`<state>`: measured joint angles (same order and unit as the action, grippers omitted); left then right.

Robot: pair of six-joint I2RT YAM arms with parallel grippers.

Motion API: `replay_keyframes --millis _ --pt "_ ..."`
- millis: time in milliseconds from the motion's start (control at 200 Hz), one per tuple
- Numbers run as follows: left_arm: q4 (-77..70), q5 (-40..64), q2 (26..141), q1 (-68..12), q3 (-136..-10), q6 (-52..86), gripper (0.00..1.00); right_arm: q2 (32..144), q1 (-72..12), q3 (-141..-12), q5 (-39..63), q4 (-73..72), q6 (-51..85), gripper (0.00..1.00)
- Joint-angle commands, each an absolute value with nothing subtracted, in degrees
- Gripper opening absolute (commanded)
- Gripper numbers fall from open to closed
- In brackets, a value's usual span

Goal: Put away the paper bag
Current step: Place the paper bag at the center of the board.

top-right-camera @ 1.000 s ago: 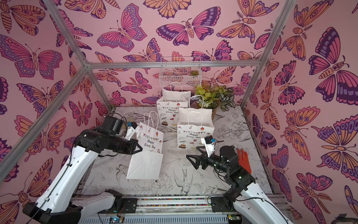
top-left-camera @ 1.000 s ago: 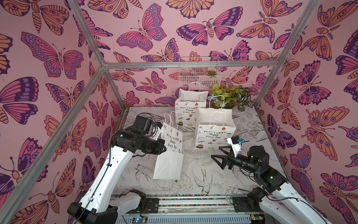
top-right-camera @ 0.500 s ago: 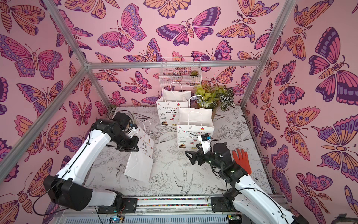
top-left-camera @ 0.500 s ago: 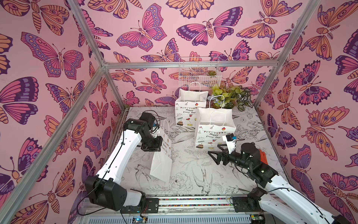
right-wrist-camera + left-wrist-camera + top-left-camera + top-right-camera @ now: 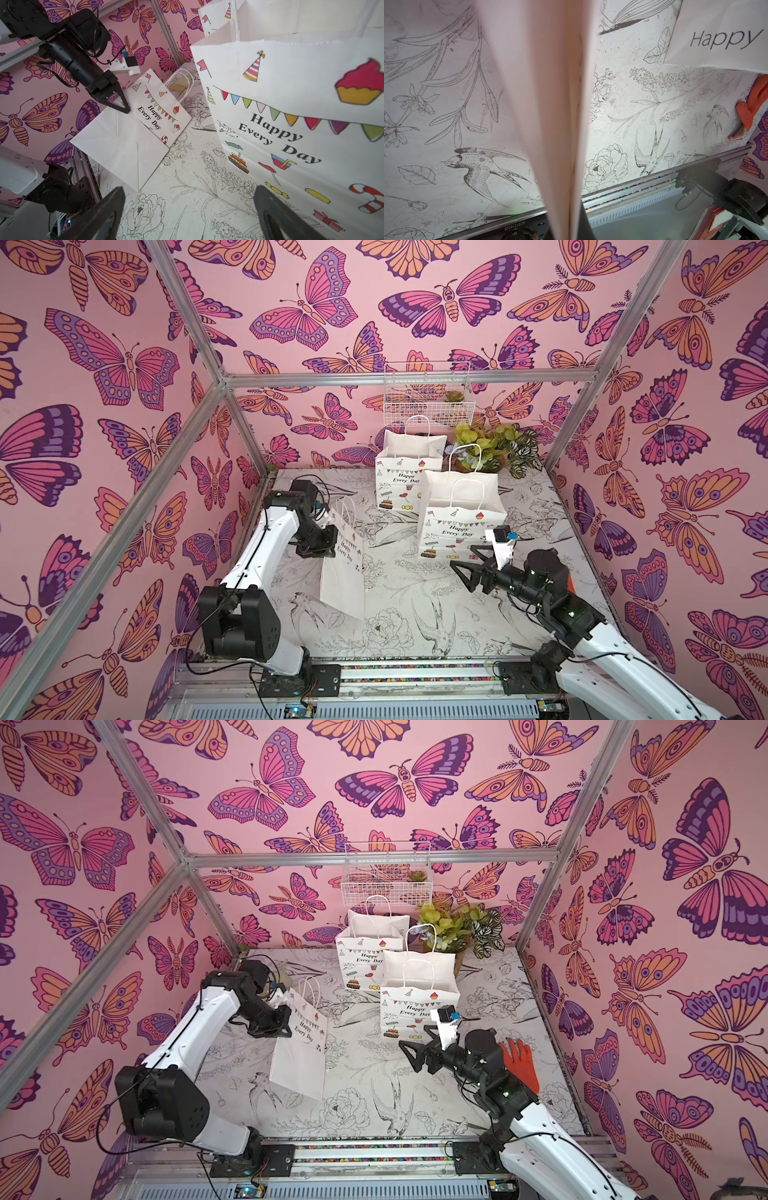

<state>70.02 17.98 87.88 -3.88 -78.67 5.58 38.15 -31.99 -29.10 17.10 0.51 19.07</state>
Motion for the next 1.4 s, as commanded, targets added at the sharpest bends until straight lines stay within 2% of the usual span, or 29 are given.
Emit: replay_keyframes --millis 0,210,596,1392 --pt "67.20 17.44 88.63 -1.67 -76.11 3.34 0.00 37.10 -32.34 -28.13 16.27 -1.17 19.20 0.99" --pt "63.43 18.61 91.00 2.48 -74.01 2.69 0.00 36.95 -32.34 -28.17 16.30 -0.85 19.11 0.99" --pt "60.11 10.99 93.60 6.30 -73.21 1.14 0.00 35.81 -32.34 -27.51 16.04 -1.23 19.16 0.99" --pt "59.19 -4.22 104.99 6.15 -74.60 -4.22 0.00 33.81 -32.33 -26.57 14.50 -0.97 19.77 0.99"
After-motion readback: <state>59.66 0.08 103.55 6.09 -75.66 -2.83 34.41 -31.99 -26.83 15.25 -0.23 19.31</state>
